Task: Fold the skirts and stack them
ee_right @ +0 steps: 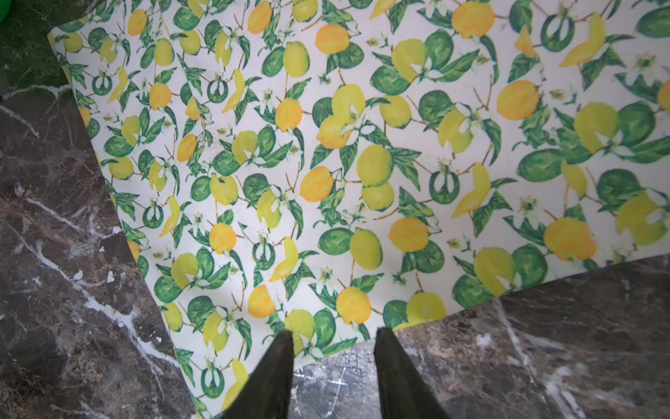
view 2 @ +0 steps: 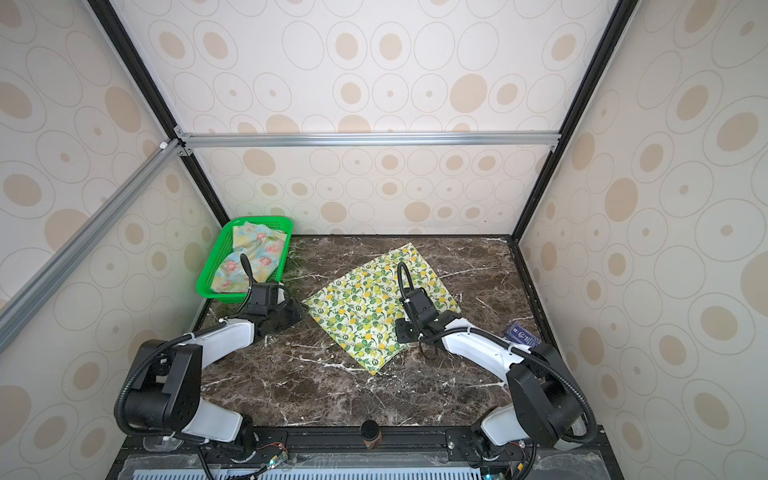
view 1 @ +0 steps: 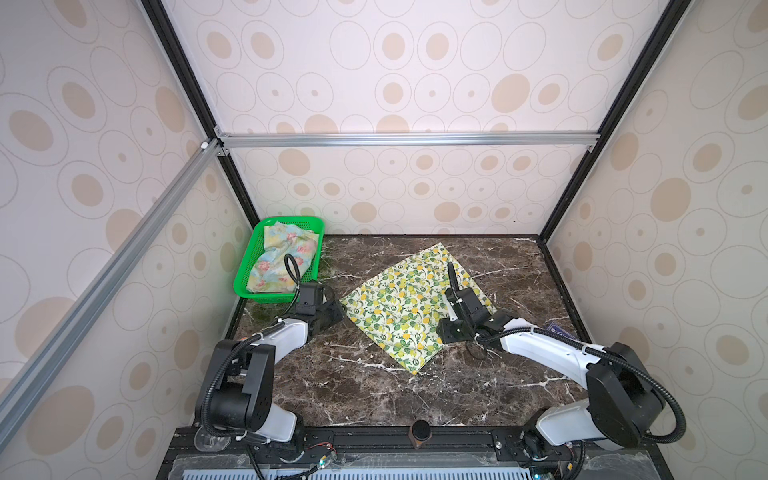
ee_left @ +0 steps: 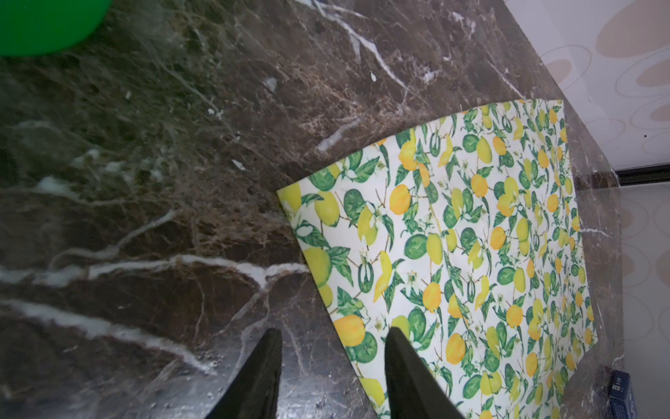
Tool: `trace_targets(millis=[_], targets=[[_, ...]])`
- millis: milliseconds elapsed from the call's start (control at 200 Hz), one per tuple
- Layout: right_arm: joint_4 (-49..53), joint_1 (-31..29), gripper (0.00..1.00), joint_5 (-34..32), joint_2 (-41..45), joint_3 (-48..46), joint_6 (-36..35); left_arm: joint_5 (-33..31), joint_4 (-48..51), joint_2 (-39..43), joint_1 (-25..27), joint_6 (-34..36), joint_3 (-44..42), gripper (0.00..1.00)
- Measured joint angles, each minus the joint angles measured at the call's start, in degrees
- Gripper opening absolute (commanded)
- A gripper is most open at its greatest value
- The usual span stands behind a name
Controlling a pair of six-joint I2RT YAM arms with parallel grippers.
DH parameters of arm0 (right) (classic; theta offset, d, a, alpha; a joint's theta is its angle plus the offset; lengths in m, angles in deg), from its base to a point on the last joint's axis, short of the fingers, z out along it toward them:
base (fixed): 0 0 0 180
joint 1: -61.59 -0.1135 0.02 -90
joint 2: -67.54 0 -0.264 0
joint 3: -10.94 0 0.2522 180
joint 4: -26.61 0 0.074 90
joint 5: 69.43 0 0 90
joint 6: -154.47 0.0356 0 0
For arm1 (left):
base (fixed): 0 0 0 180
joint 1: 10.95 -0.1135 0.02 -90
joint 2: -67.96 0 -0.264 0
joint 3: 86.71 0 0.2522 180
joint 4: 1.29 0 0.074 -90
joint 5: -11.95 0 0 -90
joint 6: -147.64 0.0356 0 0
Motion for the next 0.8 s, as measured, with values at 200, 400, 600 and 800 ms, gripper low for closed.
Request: trace_targets(millis=[200, 400, 600, 800], targets=[[-0.46, 0.00, 0.40, 0.13, -0.66, 0.02, 0.07, 0.28, -4.87, -5.29, -0.37, -1.31, 1.81, 0.45], [-0.61, 0.00, 0.40, 0.13, -1.86, 0.55, 0.04, 0.33, -8.66, -9.60, -0.50, -2.80, 3.06, 0.45], [-0.57, 0.00, 0.40, 0.09, -2.34, 1.25, -0.02, -0.87, -9.77, -10.67, -0.90, -2.89, 3.72, 0.44], [-0.59, 0.00, 0.39, 0.11, -4.26, 2.60, -0.09, -1.46, -10.14, -12.04, -1.22, -2.82, 4.00, 0.43]])
